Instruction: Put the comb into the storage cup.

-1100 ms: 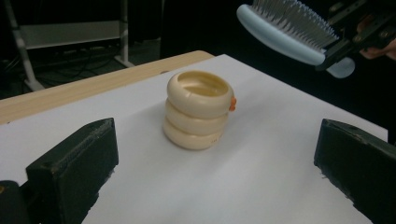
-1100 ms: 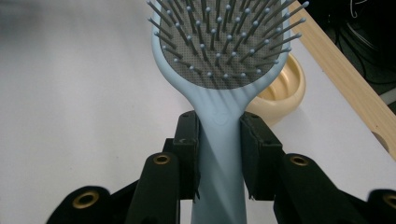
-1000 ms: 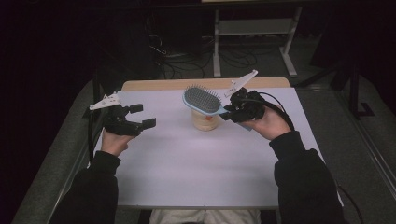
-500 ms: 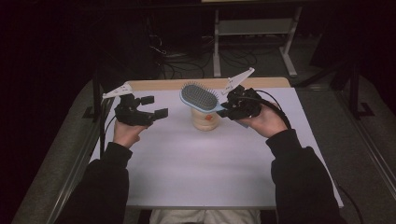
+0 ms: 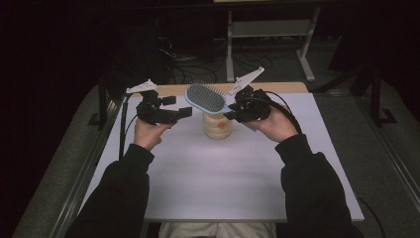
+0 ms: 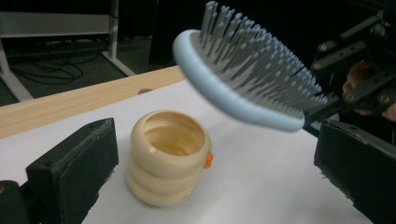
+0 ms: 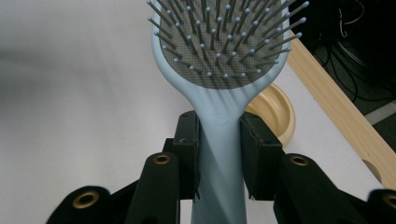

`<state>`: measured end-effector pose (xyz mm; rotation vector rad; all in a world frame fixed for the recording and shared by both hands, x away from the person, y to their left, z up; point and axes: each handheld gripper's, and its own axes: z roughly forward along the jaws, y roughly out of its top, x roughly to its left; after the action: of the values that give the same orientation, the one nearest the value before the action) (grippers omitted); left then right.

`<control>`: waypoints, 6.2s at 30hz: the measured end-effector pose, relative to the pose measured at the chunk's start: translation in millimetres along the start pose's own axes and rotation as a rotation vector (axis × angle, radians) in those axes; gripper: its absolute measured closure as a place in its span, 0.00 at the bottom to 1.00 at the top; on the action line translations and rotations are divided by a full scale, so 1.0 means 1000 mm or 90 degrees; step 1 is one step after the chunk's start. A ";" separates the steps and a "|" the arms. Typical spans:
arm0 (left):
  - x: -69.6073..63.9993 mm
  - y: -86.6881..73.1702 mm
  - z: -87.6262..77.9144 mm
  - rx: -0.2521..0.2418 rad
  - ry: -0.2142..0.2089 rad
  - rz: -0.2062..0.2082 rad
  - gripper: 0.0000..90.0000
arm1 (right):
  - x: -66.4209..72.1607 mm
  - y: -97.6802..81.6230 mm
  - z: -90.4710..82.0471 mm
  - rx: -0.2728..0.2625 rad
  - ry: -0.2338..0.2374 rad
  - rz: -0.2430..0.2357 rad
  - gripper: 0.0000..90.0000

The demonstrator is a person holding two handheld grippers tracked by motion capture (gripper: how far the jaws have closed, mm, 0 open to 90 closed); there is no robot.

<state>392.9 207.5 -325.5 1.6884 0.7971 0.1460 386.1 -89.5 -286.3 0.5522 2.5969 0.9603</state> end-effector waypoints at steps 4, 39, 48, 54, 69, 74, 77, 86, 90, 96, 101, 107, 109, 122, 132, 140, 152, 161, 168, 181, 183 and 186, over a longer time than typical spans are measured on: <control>-0.005 0.006 0.008 -0.007 -0.010 -0.007 0.00 | -0.001 0.002 0.003 0.000 0.000 0.005 0.76; -0.006 0.014 0.037 -0.105 0.025 -0.159 0.29 | -0.002 0.006 0.017 -0.023 -0.020 0.007 0.76; -0.005 0.015 0.036 -0.143 0.006 -0.204 0.43 | -0.001 0.008 0.015 -0.037 -0.033 0.002 0.76; 0.000 0.013 0.039 -0.138 -0.018 -0.242 0.49 | -0.002 0.007 0.018 -0.032 -0.036 0.002 0.76; -0.013 0.024 0.037 -0.096 -0.009 -0.147 0.62 | -0.004 0.004 0.037 -0.013 -0.022 0.009 0.76; -0.024 0.030 0.039 -0.065 -0.003 -0.082 0.62 | -0.007 0.003 0.038 -0.020 -0.002 0.048 0.65; -0.029 0.033 0.042 -0.050 -0.006 -0.061 0.62 | -0.008 0.002 0.038 -0.015 -0.005 0.057 0.55; -0.037 0.041 0.042 -0.032 0.015 -0.005 0.62 | -0.017 -0.012 0.033 -0.031 -0.001 0.108 0.18; -0.035 0.044 0.040 -0.027 0.019 0.010 0.62 | -0.019 -0.024 0.033 -0.026 -0.008 0.133 0.00; -0.031 0.050 0.034 -0.034 0.016 0.015 0.62 | -0.021 -0.042 0.026 -0.055 -0.009 0.149 0.00; -0.028 0.056 0.030 -0.042 0.016 0.013 0.62 | -0.020 -0.056 0.020 -0.056 -0.017 0.155 0.00; -0.026 0.066 0.023 -0.048 0.014 0.014 0.62 | -0.021 -0.075 0.013 -0.080 -0.022 0.173 0.00; -0.025 0.068 0.021 -0.049 0.018 0.019 0.62 | -0.021 -0.082 0.011 -0.085 -0.025 0.180 0.00; -0.022 0.089 0.009 -0.068 0.025 0.024 0.62 | -0.017 -0.108 -0.001 -0.113 -0.055 0.188 0.00; -0.018 0.103 0.003 -0.077 0.047 0.029 0.62 | -0.012 -0.130 -0.006 -0.127 -0.058 0.205 0.00; -0.009 0.108 0.004 -0.081 0.069 0.024 0.62 | -0.007 -0.141 -0.012 -0.129 -0.060 0.209 0.00; 0.000 0.108 0.011 -0.094 0.101 0.025 0.62 | -0.001 -0.158 -0.021 -0.144 -0.066 0.222 0.00; 0.002 0.106 0.018 -0.094 0.098 0.025 0.62 | 0.003 -0.169 -0.028 -0.150 -0.085 0.223 0.00; 0.002 0.104 0.027 -0.080 0.104 0.040 0.62 | 0.009 -0.179 -0.031 -0.152 -0.087 0.227 0.00; 0.005 0.092 0.043 -0.063 0.103 0.048 0.62 | 0.021 -0.202 -0.039 -0.157 -0.100 0.237 0.00; 0.008 0.088 0.045 -0.057 0.104 0.045 0.62 | 0.021 -0.205 -0.040 -0.159 -0.102 0.242 0.00; 0.011 0.085 0.047 -0.051 0.109 0.044 0.62 | 0.022 -0.208 -0.042 -0.160 -0.103 0.246 0.00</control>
<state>460.3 169.6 -266.1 1.6429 0.8493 0.3701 298.5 -247.8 -399.2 1.0368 2.2248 1.2766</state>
